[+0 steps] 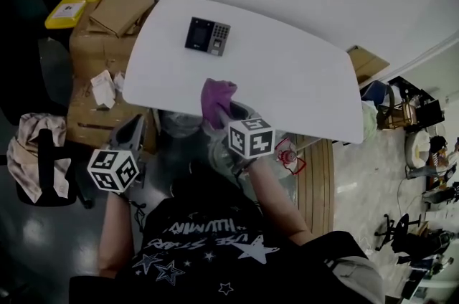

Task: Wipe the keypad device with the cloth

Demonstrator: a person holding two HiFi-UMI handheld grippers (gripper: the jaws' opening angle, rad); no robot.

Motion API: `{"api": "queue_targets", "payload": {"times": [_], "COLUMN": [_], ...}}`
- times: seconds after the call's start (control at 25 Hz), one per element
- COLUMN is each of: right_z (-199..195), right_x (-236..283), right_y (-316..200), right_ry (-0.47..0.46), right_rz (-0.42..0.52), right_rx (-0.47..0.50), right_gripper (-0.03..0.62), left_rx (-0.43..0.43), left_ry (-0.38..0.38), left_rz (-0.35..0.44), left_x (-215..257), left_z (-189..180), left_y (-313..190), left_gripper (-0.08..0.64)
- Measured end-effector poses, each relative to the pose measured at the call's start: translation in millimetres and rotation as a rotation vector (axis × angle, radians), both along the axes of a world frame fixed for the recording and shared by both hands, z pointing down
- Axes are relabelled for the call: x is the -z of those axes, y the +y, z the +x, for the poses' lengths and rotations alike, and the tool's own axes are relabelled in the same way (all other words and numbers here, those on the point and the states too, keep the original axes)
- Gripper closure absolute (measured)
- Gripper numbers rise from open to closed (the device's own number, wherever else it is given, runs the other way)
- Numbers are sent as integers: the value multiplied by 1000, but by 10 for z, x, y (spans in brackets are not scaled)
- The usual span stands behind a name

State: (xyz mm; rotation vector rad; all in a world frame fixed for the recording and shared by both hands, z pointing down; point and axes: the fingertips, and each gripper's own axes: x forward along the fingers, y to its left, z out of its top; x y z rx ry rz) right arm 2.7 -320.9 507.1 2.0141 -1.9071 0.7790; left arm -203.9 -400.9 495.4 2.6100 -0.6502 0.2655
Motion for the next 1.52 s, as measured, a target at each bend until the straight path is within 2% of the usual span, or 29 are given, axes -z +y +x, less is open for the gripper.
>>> {"api": "queue_targets", "payload": {"times": [0.24, 0.52, 0.68, 0.92, 1.52], "right_z": [-87, -10, 194, 556, 1473], "right_x": [68, 136, 135, 130, 108], "right_y": [-18, 29, 148, 335, 1021], "right_ry": [-1, -7, -7, -23, -61], "right_rz": [29, 50, 43, 46, 89], "right_rx": [26, 64, 88, 114, 187], "right_gripper": [494, 494, 494, 494, 494], "left_rx": [-16, -20, -19, -4, 46], "left_ry": [-17, -25, -25, -23, -70], "left_rz": [61, 79, 92, 70, 99], "left_x": [86, 162, 211, 187, 213], "left_z": [32, 245, 493, 912, 1903], "left_y": [138, 260, 396, 652, 1427], "left_gripper": [552, 552, 552, 552, 552]}}
